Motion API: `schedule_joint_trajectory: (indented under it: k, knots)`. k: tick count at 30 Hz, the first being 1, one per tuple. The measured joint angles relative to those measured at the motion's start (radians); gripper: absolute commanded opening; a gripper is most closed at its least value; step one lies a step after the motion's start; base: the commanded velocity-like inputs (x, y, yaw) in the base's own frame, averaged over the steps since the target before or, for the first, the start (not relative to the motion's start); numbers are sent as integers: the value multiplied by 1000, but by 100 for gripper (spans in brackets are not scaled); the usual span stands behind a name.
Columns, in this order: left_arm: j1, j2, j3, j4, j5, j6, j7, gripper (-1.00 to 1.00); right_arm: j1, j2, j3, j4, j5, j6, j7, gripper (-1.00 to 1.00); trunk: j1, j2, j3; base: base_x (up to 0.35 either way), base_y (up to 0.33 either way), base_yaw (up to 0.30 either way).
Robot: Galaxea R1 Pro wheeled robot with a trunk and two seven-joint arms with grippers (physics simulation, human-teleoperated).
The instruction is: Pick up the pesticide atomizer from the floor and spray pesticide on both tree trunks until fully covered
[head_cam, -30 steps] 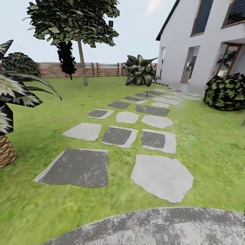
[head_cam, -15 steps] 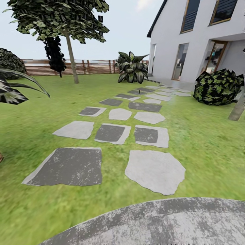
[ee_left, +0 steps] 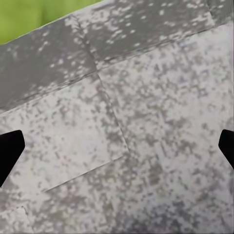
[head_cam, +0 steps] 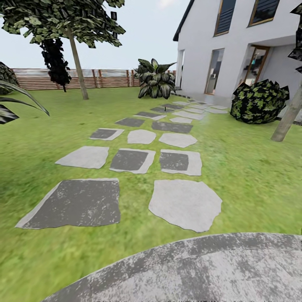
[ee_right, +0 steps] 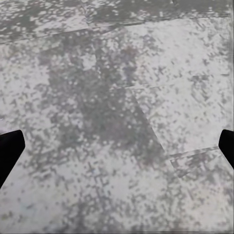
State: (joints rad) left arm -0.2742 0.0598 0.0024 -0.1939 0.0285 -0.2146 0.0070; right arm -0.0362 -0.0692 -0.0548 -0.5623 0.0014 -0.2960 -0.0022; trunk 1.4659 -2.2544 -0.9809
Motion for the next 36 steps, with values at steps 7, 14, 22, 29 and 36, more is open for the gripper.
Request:
schedule_joint_trajectory:
  k: [7,14,22,29,36]
  knots:
    - [0,0,0,0,0,0,0,100,0,0,2,0,0,-1,-1,100,27,-49,-28,0,0,-43]
    - [0,0,-1,0,0,0,0,100,0,1,3,0,2,-3,1,100,54,-98,-50,0,0,-2]
    - [0,0,-1,0,0,0,1,100,0,0,3,2,4,-2,2,100,84,-154,-75,0,0,0]
    - [0,0,0,0,0,0,1,100,0,0,3,2,4,-2,1,100,107,-196,-94,0,0,0]
    - [0,0,0,-1,1,0,2,100,0,0,5,2,4,-2,1,100,107,-196,-94,0,0,0]
